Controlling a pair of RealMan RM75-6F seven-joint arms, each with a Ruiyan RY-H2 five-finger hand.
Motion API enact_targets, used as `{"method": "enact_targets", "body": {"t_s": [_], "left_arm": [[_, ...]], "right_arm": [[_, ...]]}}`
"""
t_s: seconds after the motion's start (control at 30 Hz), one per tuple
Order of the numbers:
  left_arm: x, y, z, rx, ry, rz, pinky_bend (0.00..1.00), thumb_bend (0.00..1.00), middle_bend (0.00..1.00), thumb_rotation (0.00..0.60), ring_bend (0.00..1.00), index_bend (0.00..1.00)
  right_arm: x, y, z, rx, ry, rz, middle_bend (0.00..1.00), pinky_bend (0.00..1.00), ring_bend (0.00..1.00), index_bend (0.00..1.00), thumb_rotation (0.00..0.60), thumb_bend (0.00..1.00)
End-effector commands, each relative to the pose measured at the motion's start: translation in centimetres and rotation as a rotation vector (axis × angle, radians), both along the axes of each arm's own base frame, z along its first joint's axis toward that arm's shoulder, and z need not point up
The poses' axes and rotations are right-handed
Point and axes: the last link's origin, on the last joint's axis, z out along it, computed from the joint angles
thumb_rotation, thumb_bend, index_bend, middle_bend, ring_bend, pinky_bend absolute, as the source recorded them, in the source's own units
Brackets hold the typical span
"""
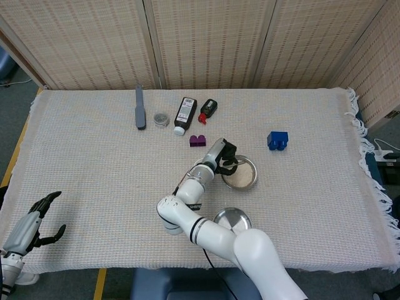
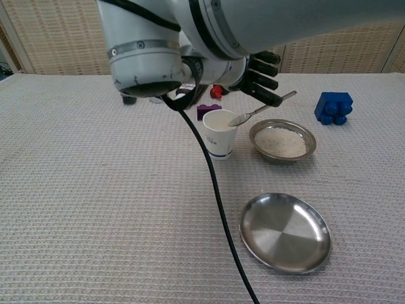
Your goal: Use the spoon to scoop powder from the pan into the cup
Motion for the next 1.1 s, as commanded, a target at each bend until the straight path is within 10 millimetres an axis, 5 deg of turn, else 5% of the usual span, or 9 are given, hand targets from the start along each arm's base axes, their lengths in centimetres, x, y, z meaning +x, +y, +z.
{"method": "enact_targets", "body": {"t_s": [0.03, 0.23, 1.1], "left_arm": [[0.0, 0.0, 0.0, -0.002, -0.001, 0.000, 0.00, 0.41, 0.00, 0.600, 0.00, 0.00], [0.0, 0.0, 0.0, -0.003, -0.003, -0.001, 0.00, 0.41, 0.00, 0.600, 0.00, 0.00], [0.0, -0.1, 0.0, -0.012, -0.014, -0.002, 0.00, 0.41, 0.00, 0.600, 0.00, 0.00]], "right_arm": [[0.5, 0.2, -0.3, 0.000, -0.011, -0.013, 0.99, 1.00, 1.00, 0.69, 0.600, 0.37], [1.9, -0.2, 0.0, -0.017, -0.065, -0.003, 0.99, 1.00, 1.00, 0.69, 0.600, 0.37], [0.7, -0.5, 0.6, -0.066, -0.112, -0.140, 0.99, 1.00, 1.00, 0.70, 0.600, 0.37]]}}
